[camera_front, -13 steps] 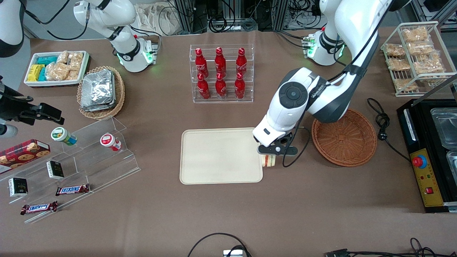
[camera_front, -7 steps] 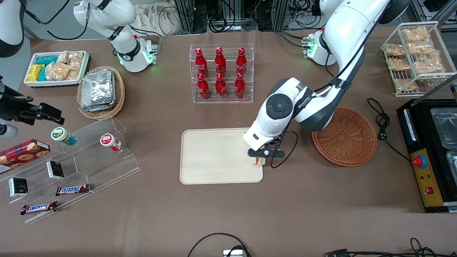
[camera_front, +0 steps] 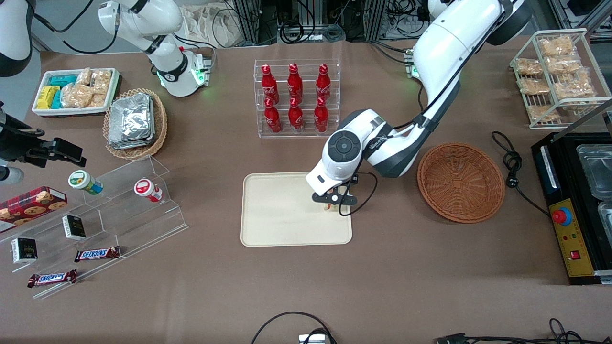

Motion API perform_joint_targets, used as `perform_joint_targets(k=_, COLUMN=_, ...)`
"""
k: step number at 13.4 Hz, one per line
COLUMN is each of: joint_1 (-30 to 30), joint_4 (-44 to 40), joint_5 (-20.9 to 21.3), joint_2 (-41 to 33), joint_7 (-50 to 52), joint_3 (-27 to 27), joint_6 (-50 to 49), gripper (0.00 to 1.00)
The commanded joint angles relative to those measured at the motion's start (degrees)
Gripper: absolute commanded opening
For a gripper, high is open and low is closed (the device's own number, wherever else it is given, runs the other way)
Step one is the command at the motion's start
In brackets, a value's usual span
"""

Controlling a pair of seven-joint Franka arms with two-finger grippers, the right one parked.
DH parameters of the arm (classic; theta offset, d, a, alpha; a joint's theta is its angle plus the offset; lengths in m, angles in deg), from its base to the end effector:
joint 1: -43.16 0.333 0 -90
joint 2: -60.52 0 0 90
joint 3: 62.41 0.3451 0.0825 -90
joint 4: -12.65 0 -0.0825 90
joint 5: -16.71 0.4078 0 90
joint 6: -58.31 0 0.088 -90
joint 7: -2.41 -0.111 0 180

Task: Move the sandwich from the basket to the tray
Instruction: 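Carry the sandwich over the cream tray with the left gripper, then lower the sandwich onto the tray and open the left gripper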

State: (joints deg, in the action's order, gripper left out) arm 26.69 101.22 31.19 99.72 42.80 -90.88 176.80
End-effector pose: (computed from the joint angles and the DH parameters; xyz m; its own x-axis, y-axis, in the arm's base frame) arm 0.5642 -0.4621 0.2846 0.9853 -0.1257 -0.1154 -0.1235 -0.9920 0.0260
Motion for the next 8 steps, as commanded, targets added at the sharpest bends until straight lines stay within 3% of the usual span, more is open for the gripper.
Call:
perform_joint_targets(k=1, joint_1=-1.0, joint_4=-3.5, joint_5=1.8, joint_2=3.2, joint_7=1.2, joint_3=0.3, joint_6=-0.9, gripper=0.34)
perform_joint_targets(k=8, joint_1=-1.8, joint_4=-7.0, joint_5=5.5, joint_2=8.7, joint_7=5.7, joint_3=0.3, joint_6=2.0, gripper=0.34)
